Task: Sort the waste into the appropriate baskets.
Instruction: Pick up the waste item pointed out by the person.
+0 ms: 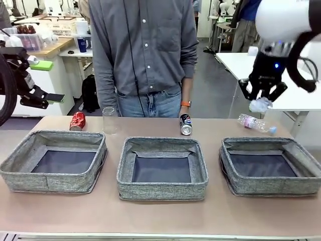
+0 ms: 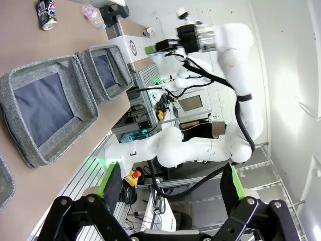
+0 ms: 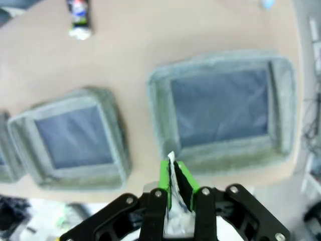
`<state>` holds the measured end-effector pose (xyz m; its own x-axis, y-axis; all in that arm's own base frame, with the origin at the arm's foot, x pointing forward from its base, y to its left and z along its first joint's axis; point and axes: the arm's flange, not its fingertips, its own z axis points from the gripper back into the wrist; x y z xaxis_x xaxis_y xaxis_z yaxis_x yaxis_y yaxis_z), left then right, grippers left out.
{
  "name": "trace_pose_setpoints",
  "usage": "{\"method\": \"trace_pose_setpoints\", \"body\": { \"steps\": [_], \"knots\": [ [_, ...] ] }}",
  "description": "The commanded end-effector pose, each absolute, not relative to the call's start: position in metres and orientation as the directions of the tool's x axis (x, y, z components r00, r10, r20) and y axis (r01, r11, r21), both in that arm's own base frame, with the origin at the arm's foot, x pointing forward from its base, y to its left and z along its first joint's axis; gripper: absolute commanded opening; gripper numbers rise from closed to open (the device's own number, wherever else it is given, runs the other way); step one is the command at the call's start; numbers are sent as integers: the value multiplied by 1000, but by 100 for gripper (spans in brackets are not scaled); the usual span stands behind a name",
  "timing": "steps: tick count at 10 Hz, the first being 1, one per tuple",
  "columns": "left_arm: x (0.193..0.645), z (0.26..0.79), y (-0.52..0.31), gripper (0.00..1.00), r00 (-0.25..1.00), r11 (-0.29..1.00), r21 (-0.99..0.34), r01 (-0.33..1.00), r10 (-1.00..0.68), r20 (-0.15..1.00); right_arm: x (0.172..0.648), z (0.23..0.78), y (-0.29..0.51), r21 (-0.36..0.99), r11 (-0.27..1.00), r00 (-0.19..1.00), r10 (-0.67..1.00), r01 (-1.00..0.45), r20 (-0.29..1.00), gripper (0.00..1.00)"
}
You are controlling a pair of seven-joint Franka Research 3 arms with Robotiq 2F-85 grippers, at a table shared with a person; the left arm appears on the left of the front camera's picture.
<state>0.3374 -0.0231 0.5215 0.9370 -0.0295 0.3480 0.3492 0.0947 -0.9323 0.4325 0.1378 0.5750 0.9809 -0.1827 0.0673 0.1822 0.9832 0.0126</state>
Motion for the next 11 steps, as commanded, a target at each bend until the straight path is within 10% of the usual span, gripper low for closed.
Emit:
{"method": "trace_pose_setpoints", "body": {
  "steps": [1, 11],
  "knots": [
    [337, 523, -25, 100, 930, 78, -927, 368, -25, 367, 446, 644, 211, -98, 972, 976, -214, 215, 30, 8],
    [337, 523, -25, 100, 930, 78, -927, 368, -25, 367, 397, 759, 367, 27, 998, 992, -67, 65, 105, 8]
  ]
}}
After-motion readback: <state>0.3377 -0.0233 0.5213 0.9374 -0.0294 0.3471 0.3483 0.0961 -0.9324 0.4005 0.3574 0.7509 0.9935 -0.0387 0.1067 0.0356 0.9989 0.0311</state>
